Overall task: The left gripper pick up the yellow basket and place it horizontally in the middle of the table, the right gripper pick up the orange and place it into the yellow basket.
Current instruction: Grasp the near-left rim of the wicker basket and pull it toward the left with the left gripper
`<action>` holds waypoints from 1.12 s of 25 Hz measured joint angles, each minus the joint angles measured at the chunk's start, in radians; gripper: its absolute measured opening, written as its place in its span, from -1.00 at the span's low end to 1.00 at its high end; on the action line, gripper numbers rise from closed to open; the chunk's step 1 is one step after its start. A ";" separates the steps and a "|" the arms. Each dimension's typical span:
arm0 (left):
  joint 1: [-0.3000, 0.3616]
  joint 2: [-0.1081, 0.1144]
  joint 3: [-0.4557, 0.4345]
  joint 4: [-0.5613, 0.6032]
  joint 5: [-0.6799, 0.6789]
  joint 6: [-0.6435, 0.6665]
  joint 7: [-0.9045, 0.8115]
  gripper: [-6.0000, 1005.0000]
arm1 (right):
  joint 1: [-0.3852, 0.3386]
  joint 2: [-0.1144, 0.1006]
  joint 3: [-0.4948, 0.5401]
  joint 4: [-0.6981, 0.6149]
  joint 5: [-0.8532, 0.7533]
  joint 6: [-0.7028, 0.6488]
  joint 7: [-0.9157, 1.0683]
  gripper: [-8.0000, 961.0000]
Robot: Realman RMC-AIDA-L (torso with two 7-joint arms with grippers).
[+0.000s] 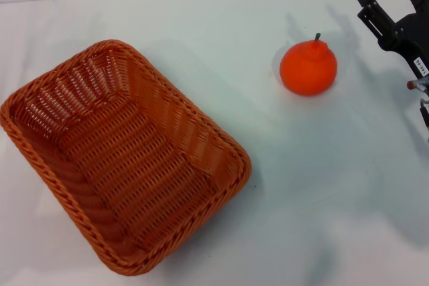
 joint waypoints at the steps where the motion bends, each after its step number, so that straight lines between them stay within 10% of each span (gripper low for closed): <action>1: -0.001 0.000 0.001 0.000 -0.001 -0.004 0.000 0.53 | 0.000 0.000 0.000 0.000 0.000 0.000 0.000 0.94; 19: 0.013 0.010 0.051 0.074 0.028 -0.023 -0.126 0.78 | 0.015 -0.002 0.002 0.000 0.004 0.002 0.000 0.94; 28: -0.060 0.183 0.241 0.443 0.612 0.083 -0.960 0.77 | 0.012 -0.002 0.001 0.000 -0.004 0.003 0.011 0.94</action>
